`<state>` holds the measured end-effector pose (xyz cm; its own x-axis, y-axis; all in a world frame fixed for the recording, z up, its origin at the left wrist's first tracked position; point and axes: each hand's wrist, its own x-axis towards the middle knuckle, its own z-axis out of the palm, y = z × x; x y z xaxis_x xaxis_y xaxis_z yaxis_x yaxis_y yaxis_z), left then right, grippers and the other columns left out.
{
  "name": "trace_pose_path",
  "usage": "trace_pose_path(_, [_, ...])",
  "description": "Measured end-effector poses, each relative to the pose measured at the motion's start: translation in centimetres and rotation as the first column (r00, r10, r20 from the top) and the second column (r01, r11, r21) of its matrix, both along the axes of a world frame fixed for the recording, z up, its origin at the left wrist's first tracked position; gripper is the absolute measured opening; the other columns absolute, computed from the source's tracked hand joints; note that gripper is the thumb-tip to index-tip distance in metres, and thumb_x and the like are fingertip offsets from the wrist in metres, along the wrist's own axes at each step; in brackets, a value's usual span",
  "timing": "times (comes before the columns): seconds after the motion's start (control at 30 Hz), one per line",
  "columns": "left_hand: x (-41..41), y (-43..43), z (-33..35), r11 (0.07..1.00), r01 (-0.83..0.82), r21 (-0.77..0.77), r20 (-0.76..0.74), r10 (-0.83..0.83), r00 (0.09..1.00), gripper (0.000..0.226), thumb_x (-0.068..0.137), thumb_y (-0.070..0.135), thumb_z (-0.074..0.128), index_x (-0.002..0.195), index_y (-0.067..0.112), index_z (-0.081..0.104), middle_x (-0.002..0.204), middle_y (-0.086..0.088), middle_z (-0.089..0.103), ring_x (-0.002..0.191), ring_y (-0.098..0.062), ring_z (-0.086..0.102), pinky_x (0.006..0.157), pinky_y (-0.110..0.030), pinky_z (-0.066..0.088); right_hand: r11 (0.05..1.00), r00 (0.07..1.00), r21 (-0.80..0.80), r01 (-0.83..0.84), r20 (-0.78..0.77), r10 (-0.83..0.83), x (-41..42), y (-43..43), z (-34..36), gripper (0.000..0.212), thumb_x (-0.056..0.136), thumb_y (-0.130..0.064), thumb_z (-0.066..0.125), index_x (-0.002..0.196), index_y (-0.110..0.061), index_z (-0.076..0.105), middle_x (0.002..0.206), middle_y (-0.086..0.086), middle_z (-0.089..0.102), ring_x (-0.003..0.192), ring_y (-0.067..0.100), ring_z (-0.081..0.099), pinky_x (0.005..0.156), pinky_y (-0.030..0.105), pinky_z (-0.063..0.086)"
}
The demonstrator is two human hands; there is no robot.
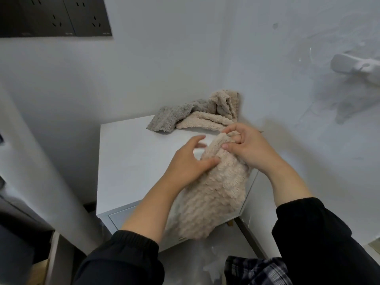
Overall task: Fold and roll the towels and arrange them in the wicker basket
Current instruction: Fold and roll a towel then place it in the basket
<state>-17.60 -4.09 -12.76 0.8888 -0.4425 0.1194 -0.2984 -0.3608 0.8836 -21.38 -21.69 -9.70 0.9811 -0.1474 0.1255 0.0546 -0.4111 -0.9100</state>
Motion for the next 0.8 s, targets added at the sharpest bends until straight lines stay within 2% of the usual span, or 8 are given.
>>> trace_pose_path(0.07, [0.3,0.0,-0.3,0.996,0.077,-0.035,-0.12,-0.08,0.989,0.026,0.077,0.031,0.078,0.095,0.016,0.067,0.077,0.003,0.059,0.069,-0.009,0.051,0.067,-0.023,0.038,0.999,1.0,-0.04,0.011,-0.015,-0.011,-0.4,0.1,-0.1,0.023,0.085,-0.007,0.069,0.096,-0.024,0.057,0.062,0.009,0.056,0.044,0.015,0.041,0.043,0.023,0.032])
trace_pose_path(0.13, [0.0,-0.2,-0.5,0.994,0.058,-0.092,-0.169,-0.073,0.983,0.027,0.079,0.021,0.076,0.077,-0.002,0.062,0.062,-0.004,0.046,0.06,-0.014,0.039,0.06,-0.027,0.032,0.995,0.996,-0.05,0.081,-0.024,-0.082,-0.7,0.0,-0.1,0.022,0.084,-0.013,0.071,0.1,-0.02,0.059,0.059,0.004,0.052,0.044,0.014,0.039,0.042,0.022,0.03])
trace_pose_path(0.27, [0.1,-0.1,-0.4,0.985,-0.014,-0.171,-0.23,-0.026,0.973,0.022,0.079,0.022,0.073,0.074,0.003,0.063,0.066,-0.007,0.052,0.063,-0.017,0.047,0.063,-0.029,0.037,0.967,0.977,-0.232,0.108,-0.155,-0.146,-1.3,-1.8,-0.3,0.043,0.079,-0.049,0.069,0.11,-0.021,0.062,0.1,-0.006,0.06,0.08,0.006,0.056,0.056,0.018,0.041])
trace_pose_path(0.33, [0.2,0.0,-0.5,0.981,-0.053,-0.184,-0.245,0.007,0.97,0.015,0.08,0.02,0.07,0.071,0.012,0.061,0.069,-0.006,0.056,0.065,-0.017,0.052,0.065,-0.03,0.041,0.967,0.946,-0.253,0.02,-0.309,-0.101,-1.7,-2.8,-0.7,0.041,0.079,-0.052,0.068,0.098,-0.016,0.06,0.095,-0.004,0.055,0.079,0.01,0.053,0.058,0.019,0.042])
trace_pose_path(0.43, [0.3,0.2,-0.3,0.977,-0.08,-0.195,-0.261,0.027,0.965,0.013,0.084,0.011,0.064,0.073,0.014,0.058,0.066,-0.003,0.058,0.057,-0.016,0.052,0.056,-0.023,0.041,0.991,0.938,-0.122,0.062,-0.333,-0.1,-1.9,-3.4,-1.4,0.046,0.064,-0.045,0.08,0.083,-0.009,0.058,0.076,0.01,0.048,0.068,0.018,0.048,0.057,0.024,0.042])
trace_pose_path(0.53, [0.5,0.4,0.1,0.962,-0.066,-0.265,-0.327,-0.026,0.945,0.007,0.085,0.006,0.061,0.087,0.013,0.063,0.075,-0.006,0.068,0.063,-0.019,0.062,0.058,-0.024,0.047,0.966,0.966,0.207,0.152,-0.24,-0.1,-1.2,-3.6,-2.2,0.072,0.037,-0.049,0.092,0.084,-0.004,0.06,0.083,0.016,0.053,0.08,0.026,0.051,0.073,0.035,0.046])
trace_pose_path(0.63, [0.4,0.3,0.2,0.962,-0.025,-0.272,-0.353,-0.076,0.933,0.011,0.085,0.018,0.069,0.096,0.016,0.069,0.082,-0.002,0.074,0.071,-0.014,0.069,0.058,-0.022,0.05,0.934,0.982,0.339,0.115,-0.183,-0.054,-1.0,-2.8,-2.2,0.043,0.055,-0.031,0.09,0.074,-0.011,0.056,0.086,0.018,0.057,0.083,0.027,0.054,0.08,0.043,0.045])
trace_pose_path(0.8, [0.6,0.1,0.0,0.944,-0.13,-0.305,-0.334,0.022,0.942,0.024,0.088,0.025,0.067,0.087,0.001,0.069,0.088,-0.017,0.072,0.078,-0.026,0.066,0.071,-0.039,0.05,0.907,0.995,0.412,0.085,-0.081,-0.056,-0.4,-2.4,-2.4,0.008,0.08,-0.016,0.071,0.081,-0.009,0.066,0.07,0.002,0.071,0.063,0.014,0.066,0.062,0.025,0.052])
